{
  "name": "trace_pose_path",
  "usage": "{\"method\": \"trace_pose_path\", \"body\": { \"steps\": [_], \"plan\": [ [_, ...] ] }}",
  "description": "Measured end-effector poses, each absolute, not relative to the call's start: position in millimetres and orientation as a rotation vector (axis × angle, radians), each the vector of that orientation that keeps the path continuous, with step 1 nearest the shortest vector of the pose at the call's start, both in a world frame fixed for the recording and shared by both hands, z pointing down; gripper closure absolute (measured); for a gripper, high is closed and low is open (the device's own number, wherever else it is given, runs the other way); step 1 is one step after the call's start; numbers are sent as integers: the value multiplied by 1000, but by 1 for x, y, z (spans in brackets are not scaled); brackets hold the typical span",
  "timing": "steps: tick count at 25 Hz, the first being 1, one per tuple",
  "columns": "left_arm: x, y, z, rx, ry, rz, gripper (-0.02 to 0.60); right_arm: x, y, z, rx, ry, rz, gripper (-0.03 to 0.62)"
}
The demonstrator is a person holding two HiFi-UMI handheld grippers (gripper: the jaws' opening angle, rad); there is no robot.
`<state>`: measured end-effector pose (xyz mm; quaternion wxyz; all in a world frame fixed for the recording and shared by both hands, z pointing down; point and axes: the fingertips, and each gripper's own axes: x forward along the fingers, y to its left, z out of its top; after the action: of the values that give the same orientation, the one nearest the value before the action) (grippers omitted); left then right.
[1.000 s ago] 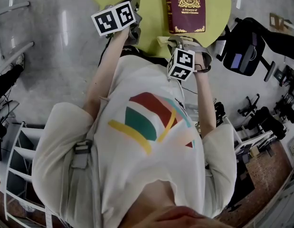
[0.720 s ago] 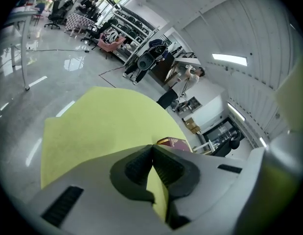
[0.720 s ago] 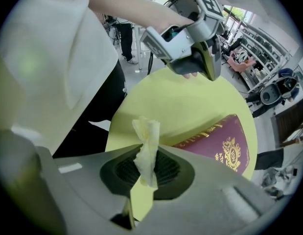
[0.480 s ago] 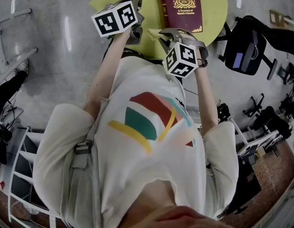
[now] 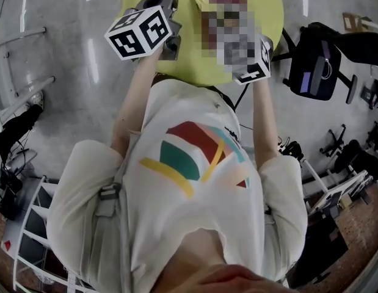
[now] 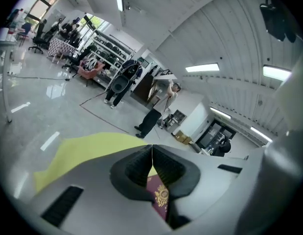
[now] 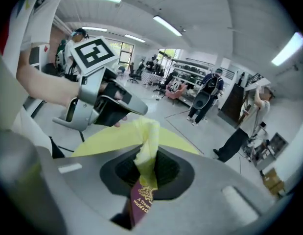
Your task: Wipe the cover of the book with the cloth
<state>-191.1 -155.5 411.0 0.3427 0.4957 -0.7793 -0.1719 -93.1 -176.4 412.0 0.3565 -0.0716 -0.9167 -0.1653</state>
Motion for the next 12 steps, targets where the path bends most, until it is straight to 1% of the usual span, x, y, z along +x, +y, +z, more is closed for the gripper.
{"method": "trace_pose_path", "body": {
  "steps": [5,12],
  "plan": [
    [-193,-166,344,1414,-2140,-450,565,-96,-210,336,79,-2619,-390,563],
    [-163,-178,251,1678,-2350,-280,565,-70,-234,235,381,-2919,-333,563]
  ]
}}
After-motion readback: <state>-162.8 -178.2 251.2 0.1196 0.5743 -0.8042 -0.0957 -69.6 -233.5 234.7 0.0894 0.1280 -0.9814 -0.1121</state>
